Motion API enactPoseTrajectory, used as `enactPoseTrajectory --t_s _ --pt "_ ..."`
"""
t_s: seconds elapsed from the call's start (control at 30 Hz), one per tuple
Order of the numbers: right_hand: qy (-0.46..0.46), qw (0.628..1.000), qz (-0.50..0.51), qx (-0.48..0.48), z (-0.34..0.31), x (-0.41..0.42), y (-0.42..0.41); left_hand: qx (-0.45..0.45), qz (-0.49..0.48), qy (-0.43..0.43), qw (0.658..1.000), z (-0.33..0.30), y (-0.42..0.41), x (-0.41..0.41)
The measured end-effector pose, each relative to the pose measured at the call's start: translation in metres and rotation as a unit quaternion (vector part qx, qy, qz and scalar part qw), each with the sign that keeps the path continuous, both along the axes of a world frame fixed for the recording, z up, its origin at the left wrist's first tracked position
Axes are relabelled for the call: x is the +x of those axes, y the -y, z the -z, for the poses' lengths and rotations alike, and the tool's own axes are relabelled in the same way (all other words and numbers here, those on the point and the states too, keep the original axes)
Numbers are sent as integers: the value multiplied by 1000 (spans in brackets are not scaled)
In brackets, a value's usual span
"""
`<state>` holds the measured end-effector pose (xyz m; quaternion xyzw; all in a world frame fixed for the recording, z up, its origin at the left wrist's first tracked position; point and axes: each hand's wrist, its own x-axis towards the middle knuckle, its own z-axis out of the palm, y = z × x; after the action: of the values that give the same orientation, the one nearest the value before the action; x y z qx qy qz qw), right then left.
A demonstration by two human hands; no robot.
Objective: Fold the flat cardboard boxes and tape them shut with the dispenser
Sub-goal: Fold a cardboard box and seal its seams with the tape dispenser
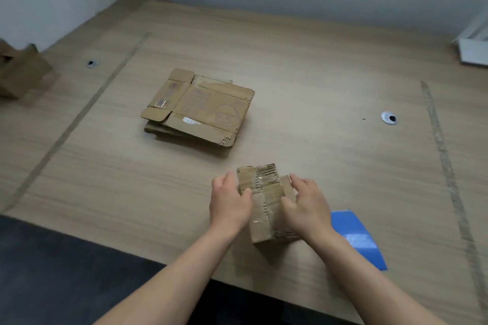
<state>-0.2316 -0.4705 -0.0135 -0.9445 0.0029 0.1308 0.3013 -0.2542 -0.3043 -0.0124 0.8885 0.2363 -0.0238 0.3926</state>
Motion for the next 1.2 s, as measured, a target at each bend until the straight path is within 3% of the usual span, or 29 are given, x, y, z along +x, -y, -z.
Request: enactPoseTrajectory --t_s 0.13,0.23,0.37,0.5,0.6,0.67,0.8,0.9,1.03,1.13,1.2 --pt "-106 994 37 12 -5 16 -17 -133 -16 -100 986 4 -11 17" --pt "-107 991 68 48 -9 16 -31 -263 -10 -92 960 3 -21 21" --pt "-22 973 169 156 -26 7 -52 -365 -38 -28 930 -14 -53 30" --pt "53 923 285 252 -38 -10 -88 -435 4 -29 900 -31 -93 38" --pt "80 867 364 332 -36 -17 -112 -431 26 -15 902 -31 -119 45" --pt "36 841 399 364 -26 -20 -122 -399 83 -41 912 -24 -134 47" --pt "-121 827 401 376 1 -30 -129 -360 152 -152 908 -7 -161 43" --pt "-175 812 407 380 6 -36 -129 -315 166 -206 912 -7 -170 43" --pt "-220 834 351 366 0 -29 -129 -289 225 -218 905 -22 -170 45" --pt "-193 856 322 357 -4 -17 -134 -175 252 -196 931 -21 -163 46" --pt "-115 911 323 229 -4 -9 -132 -102 256 -191 942 -13 -159 46"
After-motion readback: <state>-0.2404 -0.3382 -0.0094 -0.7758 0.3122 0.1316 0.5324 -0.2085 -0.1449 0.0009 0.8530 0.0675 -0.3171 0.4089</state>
